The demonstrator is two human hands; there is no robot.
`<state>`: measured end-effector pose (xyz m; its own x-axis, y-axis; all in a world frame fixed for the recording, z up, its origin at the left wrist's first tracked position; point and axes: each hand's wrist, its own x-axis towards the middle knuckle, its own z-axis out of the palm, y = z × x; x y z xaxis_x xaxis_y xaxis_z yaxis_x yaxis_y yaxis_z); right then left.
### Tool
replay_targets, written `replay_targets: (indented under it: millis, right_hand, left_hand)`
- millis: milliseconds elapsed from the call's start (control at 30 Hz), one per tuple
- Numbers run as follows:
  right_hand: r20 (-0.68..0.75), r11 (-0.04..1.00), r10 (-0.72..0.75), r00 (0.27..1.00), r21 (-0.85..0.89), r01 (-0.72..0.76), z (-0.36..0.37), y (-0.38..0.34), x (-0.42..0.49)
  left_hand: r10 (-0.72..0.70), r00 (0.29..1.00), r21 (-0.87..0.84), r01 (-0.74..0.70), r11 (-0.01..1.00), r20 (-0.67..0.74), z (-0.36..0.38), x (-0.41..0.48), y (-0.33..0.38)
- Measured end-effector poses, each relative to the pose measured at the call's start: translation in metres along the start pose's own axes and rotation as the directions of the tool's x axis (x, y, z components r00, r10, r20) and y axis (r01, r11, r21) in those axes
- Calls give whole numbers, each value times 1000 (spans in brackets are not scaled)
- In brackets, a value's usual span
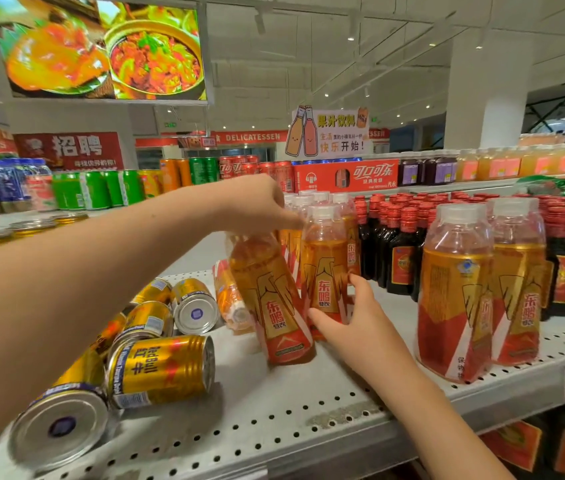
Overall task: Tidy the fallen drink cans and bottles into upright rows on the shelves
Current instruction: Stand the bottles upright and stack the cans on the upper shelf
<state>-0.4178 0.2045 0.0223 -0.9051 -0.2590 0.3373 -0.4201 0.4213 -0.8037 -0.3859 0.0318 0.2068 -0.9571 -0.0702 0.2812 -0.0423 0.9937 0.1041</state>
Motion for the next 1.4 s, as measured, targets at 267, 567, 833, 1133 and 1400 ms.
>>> replay_targets:
  millis: [267,567,833,1133,1400]
  right_hand:
    - [-2,1000,19,1000,21,-19,3,-12,-8]
    - [-28,938,-338,941,-91,334,-38,-22,-88]
    - [-482,819,-562,672,-211,534,-137,57,-95]
    - [-214,988,-154,965,-41,149,-180,104,-48]
    - [-87,998,-50,995,-51,45,-162,65,-36]
  left_hand:
    - [-200,833,-416,-39,909,-515,39,-20,44]
    - [-264,909,-810,-121,574,-323,96,-93,34]
    - [-274,961,-869,98,485,-44,120,-103,20]
    - [-274,960,-864,85,497,-63,130,-99,34]
    - [-281,945,-814,29,580,-167,137,-100,36]
